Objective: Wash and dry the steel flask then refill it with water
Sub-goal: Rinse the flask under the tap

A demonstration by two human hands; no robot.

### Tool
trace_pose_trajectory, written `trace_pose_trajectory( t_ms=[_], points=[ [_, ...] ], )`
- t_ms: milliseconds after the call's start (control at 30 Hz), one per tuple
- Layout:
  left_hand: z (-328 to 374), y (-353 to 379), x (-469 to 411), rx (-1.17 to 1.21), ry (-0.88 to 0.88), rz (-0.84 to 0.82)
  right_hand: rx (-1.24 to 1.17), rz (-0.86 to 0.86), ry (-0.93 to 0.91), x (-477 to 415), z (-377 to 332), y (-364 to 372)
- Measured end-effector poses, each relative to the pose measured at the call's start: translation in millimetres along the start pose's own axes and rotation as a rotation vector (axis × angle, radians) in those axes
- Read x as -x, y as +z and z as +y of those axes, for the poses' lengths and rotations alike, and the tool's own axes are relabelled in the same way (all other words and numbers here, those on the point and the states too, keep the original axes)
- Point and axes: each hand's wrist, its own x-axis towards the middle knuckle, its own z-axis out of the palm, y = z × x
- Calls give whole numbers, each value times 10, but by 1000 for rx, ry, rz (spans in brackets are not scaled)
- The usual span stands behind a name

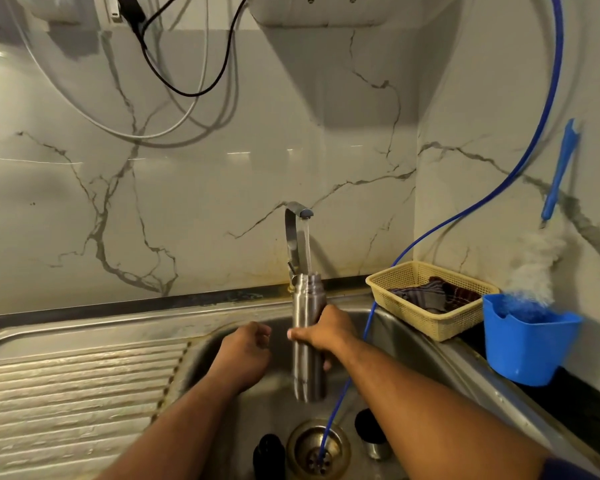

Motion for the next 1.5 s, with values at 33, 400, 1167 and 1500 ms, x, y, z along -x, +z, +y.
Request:
trace_pose_trajectory(
  t_ms=[33,400,1167,1500],
  points=[
    [6,-1,-1,1,5,-1,10,4,-2,8,-20,-6],
    [-30,19,-17,-15,-11,-11,-16,41,-24,-9,22,13],
    [-120,5,17,-57,-185,-360,-154,-56,10,0,13,-59],
    [-19,-388,137,707,-129,-167,-975,-39,-1,5,-148,-295]
  ],
)
